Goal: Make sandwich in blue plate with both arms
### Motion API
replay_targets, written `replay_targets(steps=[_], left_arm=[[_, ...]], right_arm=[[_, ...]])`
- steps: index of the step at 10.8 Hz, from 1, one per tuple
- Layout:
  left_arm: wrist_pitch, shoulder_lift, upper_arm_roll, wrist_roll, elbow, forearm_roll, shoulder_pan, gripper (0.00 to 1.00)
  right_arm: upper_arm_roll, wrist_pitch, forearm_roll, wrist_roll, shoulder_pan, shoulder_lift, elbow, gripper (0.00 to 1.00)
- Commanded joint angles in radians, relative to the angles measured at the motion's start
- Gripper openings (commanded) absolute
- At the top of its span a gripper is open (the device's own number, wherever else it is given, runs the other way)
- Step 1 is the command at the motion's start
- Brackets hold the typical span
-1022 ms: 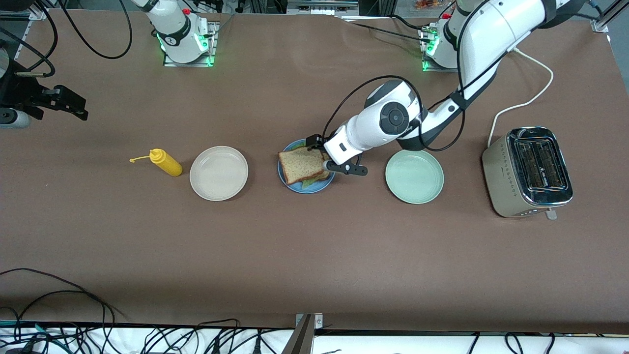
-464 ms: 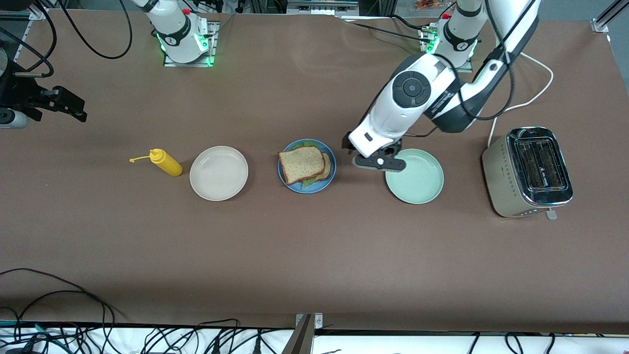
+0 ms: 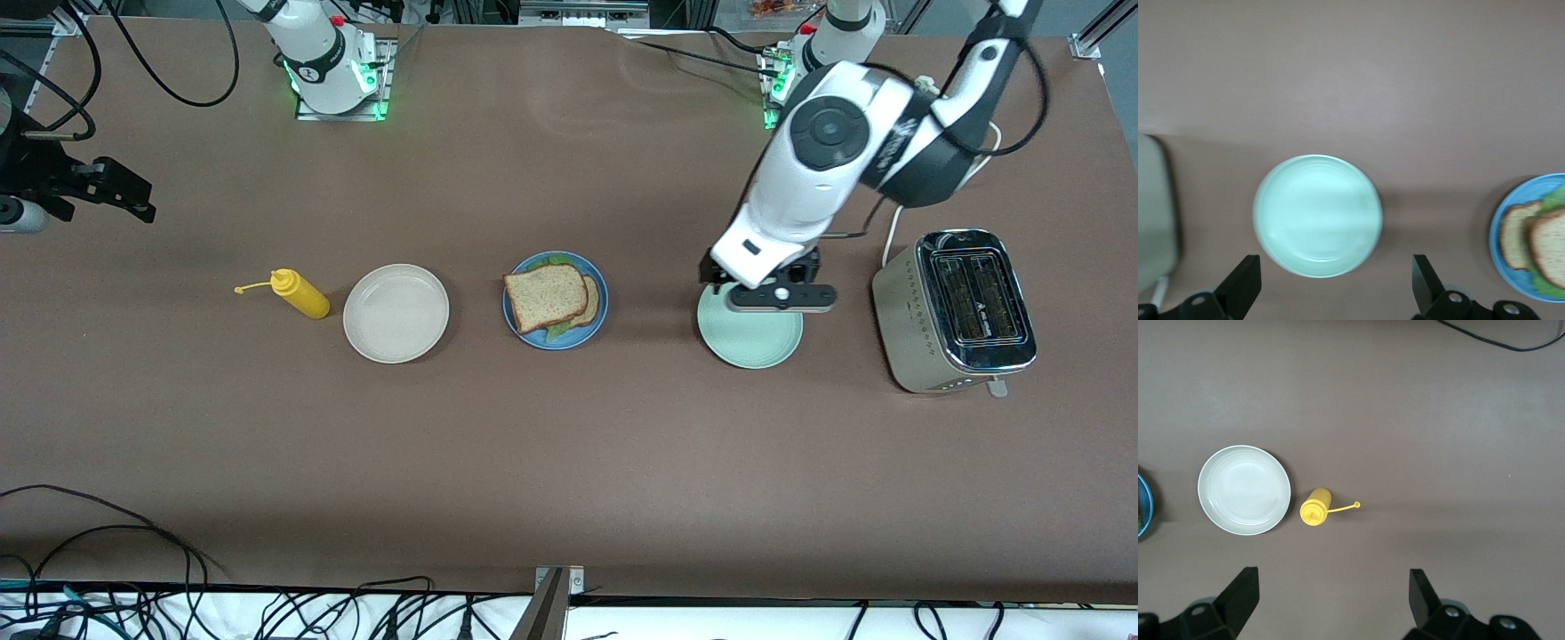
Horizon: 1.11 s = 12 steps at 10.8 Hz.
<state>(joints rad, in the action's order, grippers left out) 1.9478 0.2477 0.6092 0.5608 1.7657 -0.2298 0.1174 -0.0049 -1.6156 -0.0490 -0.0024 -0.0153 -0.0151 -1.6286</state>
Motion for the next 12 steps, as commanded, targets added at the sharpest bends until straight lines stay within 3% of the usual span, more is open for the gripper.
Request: replay_targets(steps=[1,3,6,9,12], left_arm=[[-0.078,-0.145,-0.164,-0.220,0.020,0.133,-0.030,1.00],[-0.119,-0.208,-0.297,-0.318,0.020,0.171,-0.088,1.00],[-0.206,-0.275,-0.434,-0.454,-0.017,0.231,-0.122,1.00],[-0.451,-0.266,-0.497,-0.570,-0.196,0.231,-0.120,1.00],[-0.538,-0.252,-0.580,-0.598,-0.307,0.289,-0.124,1.00]], right_arm=[[0.000,-0.004,-0.012,0.013,0.000,0.006,0.018,1.00],[0.000,-0.006,-0.012,0.013,0.000,0.006,0.018,1.00],[0.002,-0.006,-0.015,0.013,-0.002,0.006,0.018,1.00],[0.002,-0.006,-0.015,0.013,-0.002,0.006,0.018,1.00],[0.002,-0.001,-0.014,0.013,-0.002,0.006,0.018,1.00]])
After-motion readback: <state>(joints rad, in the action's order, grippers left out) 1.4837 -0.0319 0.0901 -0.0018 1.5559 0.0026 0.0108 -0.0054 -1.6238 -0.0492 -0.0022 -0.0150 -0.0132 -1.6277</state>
